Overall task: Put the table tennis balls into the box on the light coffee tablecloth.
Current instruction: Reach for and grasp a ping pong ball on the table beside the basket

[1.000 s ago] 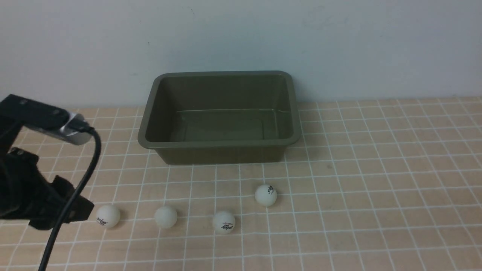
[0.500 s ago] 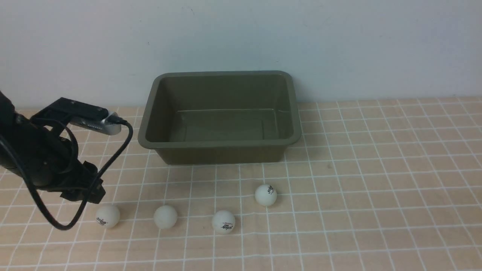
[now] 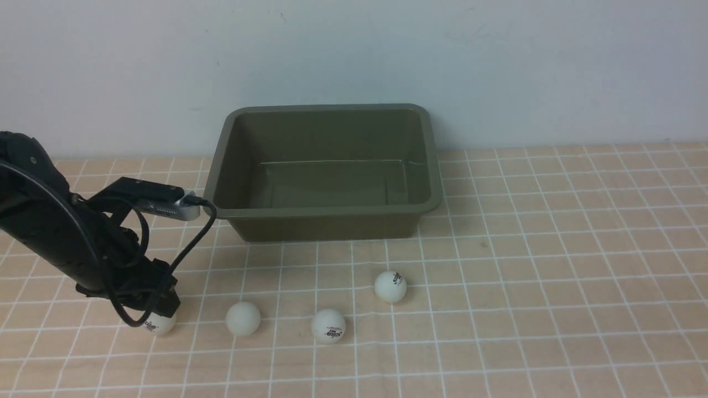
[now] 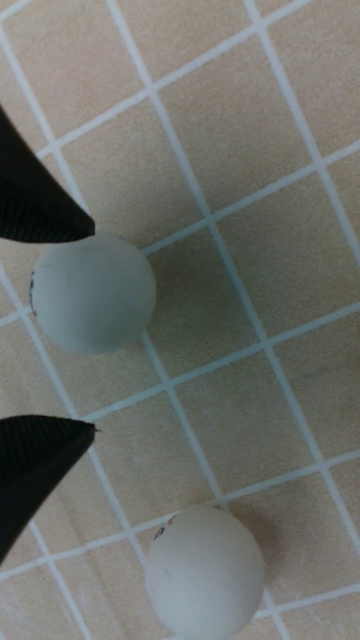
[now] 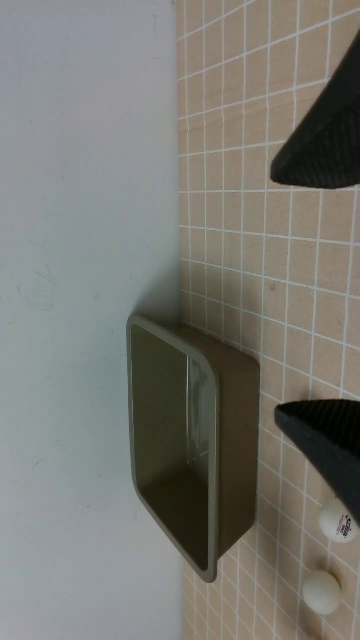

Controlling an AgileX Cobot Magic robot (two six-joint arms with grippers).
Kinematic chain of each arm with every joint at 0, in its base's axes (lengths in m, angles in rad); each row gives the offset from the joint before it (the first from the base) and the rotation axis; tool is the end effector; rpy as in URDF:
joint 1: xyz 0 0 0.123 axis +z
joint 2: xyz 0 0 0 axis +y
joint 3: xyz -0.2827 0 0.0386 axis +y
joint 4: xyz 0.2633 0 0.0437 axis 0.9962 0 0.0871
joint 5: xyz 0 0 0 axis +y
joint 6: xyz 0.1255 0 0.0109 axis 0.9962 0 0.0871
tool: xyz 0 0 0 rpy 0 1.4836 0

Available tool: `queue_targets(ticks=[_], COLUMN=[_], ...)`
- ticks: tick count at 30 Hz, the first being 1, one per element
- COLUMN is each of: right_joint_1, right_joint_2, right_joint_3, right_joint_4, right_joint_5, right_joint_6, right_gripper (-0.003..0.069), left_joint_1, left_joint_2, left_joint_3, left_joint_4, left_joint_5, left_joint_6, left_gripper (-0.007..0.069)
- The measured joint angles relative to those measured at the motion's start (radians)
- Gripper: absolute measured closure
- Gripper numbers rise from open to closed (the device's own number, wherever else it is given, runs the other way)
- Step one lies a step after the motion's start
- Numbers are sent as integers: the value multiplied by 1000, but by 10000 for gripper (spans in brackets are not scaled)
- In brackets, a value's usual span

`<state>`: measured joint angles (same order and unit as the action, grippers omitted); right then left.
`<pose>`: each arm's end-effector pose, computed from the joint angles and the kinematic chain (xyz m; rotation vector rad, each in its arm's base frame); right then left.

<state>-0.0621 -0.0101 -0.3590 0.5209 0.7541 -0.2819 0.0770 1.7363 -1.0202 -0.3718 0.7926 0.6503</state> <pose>0.0646 0.0390 0.2677 -0.0909 1.7955 0.3494 0.3358 -0.0068 0.1360 0.4749 2.8480 -0.3090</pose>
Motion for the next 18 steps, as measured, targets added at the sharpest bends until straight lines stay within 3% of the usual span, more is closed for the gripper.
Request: queue_targets(ticks=[13,18], right_joint_1=[0,0], right_joint_2=[0,0], right_joint_3=[0,0], right_joint_4=[1,1], right_joint_5=[2,2], right_joint_6=[0,0], right_gripper=[147,147], left_joint_1=[0,0], left_joint_2=[72,75], left_joint_3=[0,0], left_joint_4=[1,10], left_joint_5=[-71,-59], left_joint_6=[1,-1], left_gripper=[239,333])
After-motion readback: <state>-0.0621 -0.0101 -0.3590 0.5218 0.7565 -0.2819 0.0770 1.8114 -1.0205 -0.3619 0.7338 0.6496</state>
